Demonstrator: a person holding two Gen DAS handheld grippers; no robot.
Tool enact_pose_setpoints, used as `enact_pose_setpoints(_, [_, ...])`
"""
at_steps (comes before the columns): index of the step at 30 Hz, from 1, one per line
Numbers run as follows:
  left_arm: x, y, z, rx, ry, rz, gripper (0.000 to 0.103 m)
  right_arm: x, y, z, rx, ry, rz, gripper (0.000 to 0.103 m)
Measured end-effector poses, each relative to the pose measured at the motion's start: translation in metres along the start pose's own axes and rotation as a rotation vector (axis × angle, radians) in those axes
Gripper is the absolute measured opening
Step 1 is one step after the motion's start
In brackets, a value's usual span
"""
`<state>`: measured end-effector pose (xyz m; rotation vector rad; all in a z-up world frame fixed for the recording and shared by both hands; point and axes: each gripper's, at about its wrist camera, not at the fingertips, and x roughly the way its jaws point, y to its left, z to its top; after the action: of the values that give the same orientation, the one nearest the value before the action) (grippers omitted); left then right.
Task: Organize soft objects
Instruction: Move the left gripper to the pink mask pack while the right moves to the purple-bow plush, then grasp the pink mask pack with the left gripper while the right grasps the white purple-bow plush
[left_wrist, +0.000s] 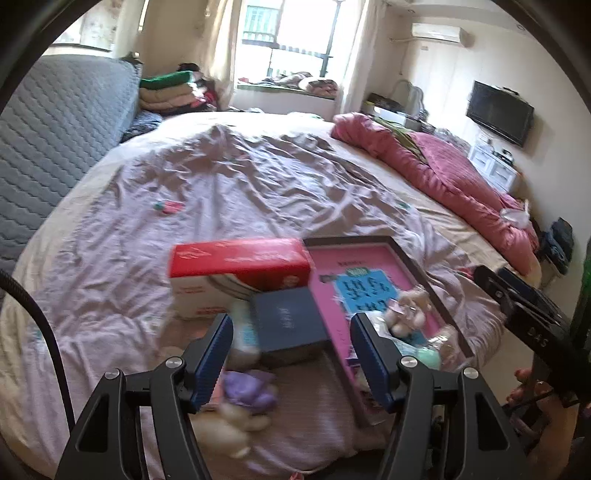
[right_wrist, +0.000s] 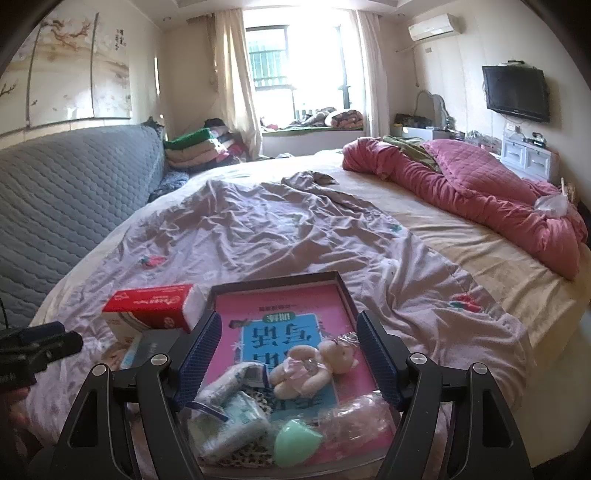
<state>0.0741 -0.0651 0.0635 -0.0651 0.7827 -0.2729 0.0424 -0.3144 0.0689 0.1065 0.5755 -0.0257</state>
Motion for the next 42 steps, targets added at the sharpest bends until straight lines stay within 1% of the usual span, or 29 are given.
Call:
enact_pose_setpoints(9, [-0.017,0.053,0.007,-0.087,-0.020,0.078,0.066,-0.009,0.026,0.005,-0.037,-0.019,0.072,0.077])
enact_pose_setpoints(11, [-0.020,0.063,0.009,-0.106,-0.020,0.082,0.066,-0.010,0.032,0.005,-0.047,-0.019,0.083,0.077])
enact_pose_setpoints(15, [-0.023,0.080,0.008,-0.131,-0.021,0.099,0.066,-0.011,0.046,0.004,-0.053,-0.008,0.132,0.077])
enact_pose_setpoints(21, [-0.016,0.097,0.003,-0.159,0.012,0.110,0.066,-0.008,0.070,-0.003,-0.080,0.025,0.203,0.077])
enact_pose_setpoints(26, [0.000,0.099,-0.005,-0.167,0.067,0.066,0.066,-0.001,0.100,-0.019,-0.081,0.087,0.299,0.077])
enact_pose_setpoints(29, [0.019,0.099,-0.013,-0.158,0.120,0.048,0.066,0.009,0.125,-0.037,-0.099,0.166,0.367,0.077])
enact_pose_setpoints(30, [0.026,0.098,-0.015,-0.149,0.137,0.052,0.066,0.012,0.133,-0.042,-0.116,0.190,0.383,0.077])
enact_pose_setpoints(34, [0.054,0.099,-0.023,-0.140,0.209,0.058,0.066,0.023,0.157,-0.065,-0.178,0.277,0.399,0.077])
enact_pose_setpoints(36, [0.067,0.101,-0.028,-0.140,0.244,0.037,0.066,0.028,0.166,-0.073,-0.190,0.313,0.405,0.077])
enact_pose_setpoints(42, [0.093,0.097,-0.035,-0.096,0.306,0.014,0.066,0.045,0.180,-0.095,-0.219,0.391,0.410,0.077])
